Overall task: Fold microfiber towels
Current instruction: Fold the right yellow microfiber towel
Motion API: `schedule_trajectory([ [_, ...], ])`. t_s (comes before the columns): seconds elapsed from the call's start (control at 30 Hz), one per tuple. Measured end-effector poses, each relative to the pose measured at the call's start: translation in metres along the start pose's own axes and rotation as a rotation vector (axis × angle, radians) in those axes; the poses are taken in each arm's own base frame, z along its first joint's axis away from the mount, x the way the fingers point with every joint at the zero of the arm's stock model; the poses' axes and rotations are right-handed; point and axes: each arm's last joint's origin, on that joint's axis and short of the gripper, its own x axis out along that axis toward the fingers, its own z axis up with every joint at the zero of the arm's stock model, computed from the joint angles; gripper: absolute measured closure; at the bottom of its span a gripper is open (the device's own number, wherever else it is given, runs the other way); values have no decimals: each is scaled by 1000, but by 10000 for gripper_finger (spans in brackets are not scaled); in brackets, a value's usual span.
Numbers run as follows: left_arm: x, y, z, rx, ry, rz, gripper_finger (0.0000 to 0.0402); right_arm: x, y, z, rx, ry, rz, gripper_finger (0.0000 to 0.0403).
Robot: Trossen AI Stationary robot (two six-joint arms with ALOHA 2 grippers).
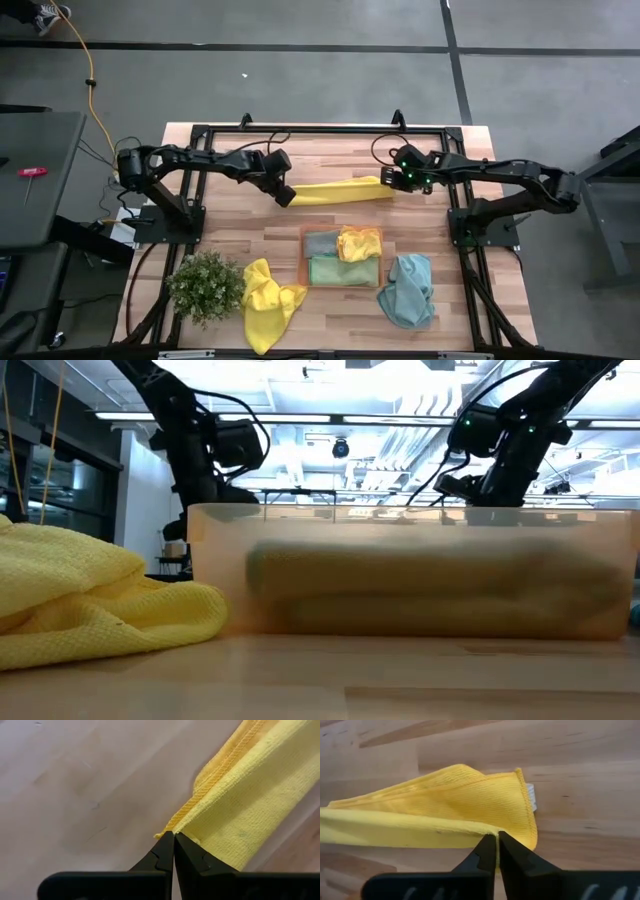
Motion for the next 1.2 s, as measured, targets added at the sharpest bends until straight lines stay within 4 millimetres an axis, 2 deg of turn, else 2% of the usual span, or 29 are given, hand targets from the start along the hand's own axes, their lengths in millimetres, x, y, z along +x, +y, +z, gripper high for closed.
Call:
schedule_trajectory([
  [0.1, 0, 0, 0, 0, -7, 16, 396, 0, 0, 1, -1, -21, -2, 370],
  [0.2, 0, 3, -1, -3, 1, 38, 379, 0, 2, 4, 0, -79, 7, 325],
  [0.4, 1, 13, 3, -11, -1, 64, 322, -2, 4, 22, 10, -179, 70, 228],
  [0.53, -5, 21, 8, -2, -16, 83, 278, -3, 3, 34, -15, -213, 102, 187],
  [0.63, -19, 26, 16, 8, -25, 89, 248, -4, 2, 40, -48, -202, 134, 173],
  [0.77, -48, 29, 28, 15, -126, 57, 218, -5, 1, 44, -128, -143, 187, 169],
  [0.93, -74, 20, 31, 53, -281, -73, 203, -5, 0, 40, -285, 6, 286, 169],
  [1.03, -72, 8, 27, 105, -309, -165, 203, -4, -3, 32, -370, 87, 262, 169],
  [1.2, -52, -6, 11, 139, -298, -184, 209, -2, -13, 23, -481, 116, 113, 169],
])
